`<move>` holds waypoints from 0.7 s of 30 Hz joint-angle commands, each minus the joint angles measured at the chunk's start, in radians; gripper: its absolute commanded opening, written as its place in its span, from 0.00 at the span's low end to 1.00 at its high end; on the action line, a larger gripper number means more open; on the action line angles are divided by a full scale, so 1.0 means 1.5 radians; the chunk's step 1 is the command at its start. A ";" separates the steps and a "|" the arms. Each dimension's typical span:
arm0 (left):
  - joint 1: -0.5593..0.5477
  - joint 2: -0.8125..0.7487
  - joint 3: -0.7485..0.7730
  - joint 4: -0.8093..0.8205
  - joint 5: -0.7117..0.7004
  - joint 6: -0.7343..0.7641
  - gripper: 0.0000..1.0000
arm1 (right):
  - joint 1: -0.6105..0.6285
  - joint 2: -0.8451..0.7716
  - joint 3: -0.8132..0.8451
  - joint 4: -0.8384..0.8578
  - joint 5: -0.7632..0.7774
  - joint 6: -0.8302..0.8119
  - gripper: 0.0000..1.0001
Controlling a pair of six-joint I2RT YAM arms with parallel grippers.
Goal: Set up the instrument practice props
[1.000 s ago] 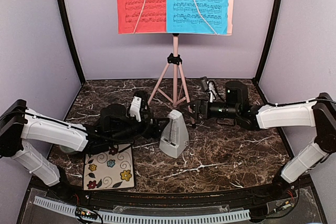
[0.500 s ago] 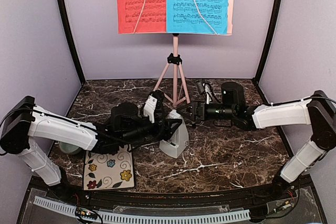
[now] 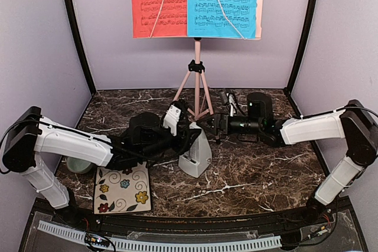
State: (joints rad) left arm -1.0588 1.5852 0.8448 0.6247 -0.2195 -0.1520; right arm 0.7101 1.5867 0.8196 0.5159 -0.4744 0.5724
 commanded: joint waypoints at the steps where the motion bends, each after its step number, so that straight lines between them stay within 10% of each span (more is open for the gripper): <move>1: -0.011 -0.016 0.001 -0.015 -0.009 0.026 0.45 | 0.005 0.019 -0.022 -0.067 0.060 -0.033 0.95; 21: -0.035 -0.052 -0.084 0.074 0.058 0.051 0.23 | 0.005 0.049 -0.075 -0.103 0.150 -0.065 0.93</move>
State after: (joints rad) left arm -1.0847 1.5665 0.7727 0.7261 -0.2230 -0.0978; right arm 0.7353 1.5803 0.7681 0.5877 -0.4210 0.5346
